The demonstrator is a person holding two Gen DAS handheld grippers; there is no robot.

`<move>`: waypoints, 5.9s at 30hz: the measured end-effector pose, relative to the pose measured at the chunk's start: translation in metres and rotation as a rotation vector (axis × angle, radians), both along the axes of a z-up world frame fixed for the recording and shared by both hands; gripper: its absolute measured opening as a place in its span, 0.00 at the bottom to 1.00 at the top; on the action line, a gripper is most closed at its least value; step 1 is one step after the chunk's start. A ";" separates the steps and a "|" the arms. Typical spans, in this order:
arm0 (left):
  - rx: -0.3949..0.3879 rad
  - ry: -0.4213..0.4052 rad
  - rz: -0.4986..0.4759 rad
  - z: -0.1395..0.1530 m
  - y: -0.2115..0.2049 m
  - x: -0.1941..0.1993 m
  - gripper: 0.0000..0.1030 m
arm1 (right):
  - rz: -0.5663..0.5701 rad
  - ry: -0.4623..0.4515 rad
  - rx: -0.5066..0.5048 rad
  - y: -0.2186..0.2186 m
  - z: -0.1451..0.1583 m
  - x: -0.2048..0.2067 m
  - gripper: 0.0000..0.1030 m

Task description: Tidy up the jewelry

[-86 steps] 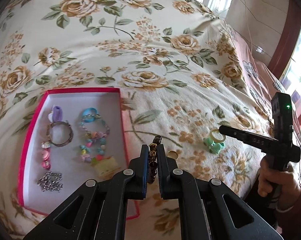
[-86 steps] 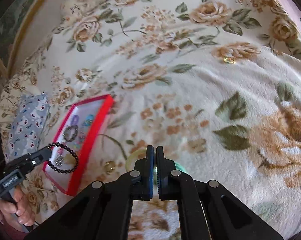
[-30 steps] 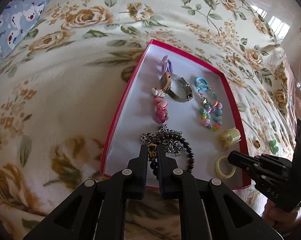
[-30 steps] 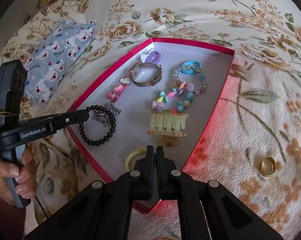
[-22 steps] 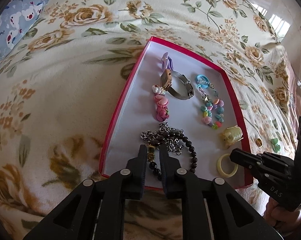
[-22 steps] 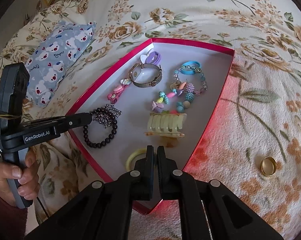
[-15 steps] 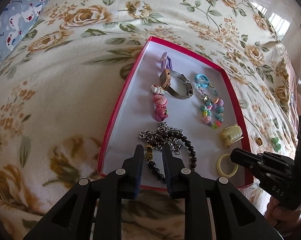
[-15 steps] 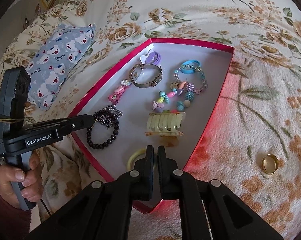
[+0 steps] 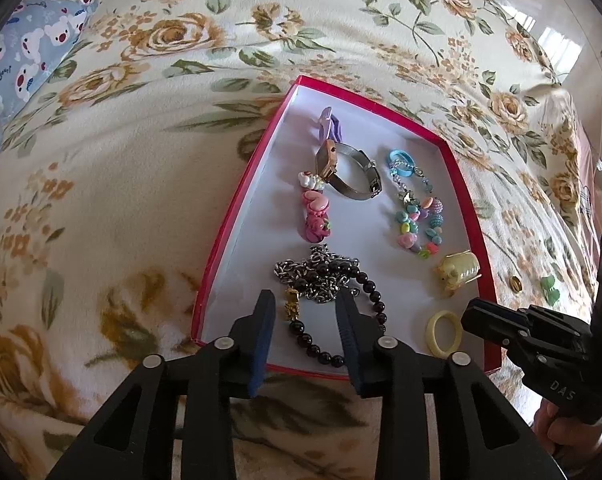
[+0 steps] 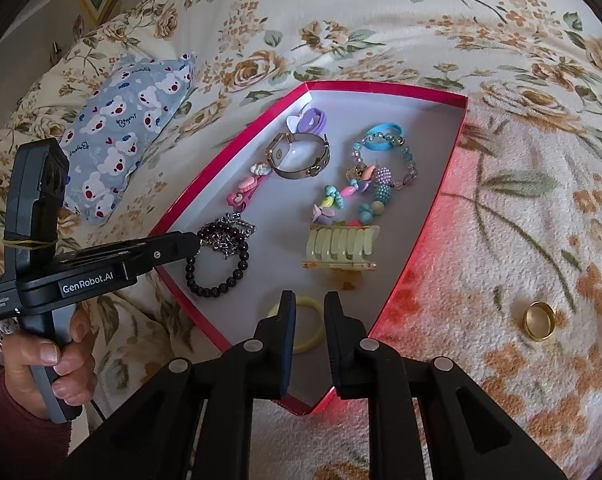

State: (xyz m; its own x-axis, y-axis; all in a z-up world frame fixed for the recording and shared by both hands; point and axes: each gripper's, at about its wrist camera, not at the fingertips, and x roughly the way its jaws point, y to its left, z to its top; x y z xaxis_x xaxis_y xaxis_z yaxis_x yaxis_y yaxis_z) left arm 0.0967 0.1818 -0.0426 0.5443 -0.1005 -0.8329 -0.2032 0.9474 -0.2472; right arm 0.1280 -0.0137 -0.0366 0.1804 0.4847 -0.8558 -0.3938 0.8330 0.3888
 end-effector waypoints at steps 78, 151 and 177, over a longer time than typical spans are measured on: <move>0.383 -0.173 0.144 0.091 -0.039 -0.102 0.99 | 0.079 -0.357 -0.029 0.006 0.091 -0.021 1.00; 0.416 -0.187 0.122 0.065 -0.074 -0.109 0.99 | -0.072 -0.307 -0.075 -0.010 0.059 -0.037 1.00; 0.427 -0.190 0.113 0.062 -0.077 -0.113 0.99 | -0.052 -0.314 -0.054 -0.008 0.062 -0.042 1.00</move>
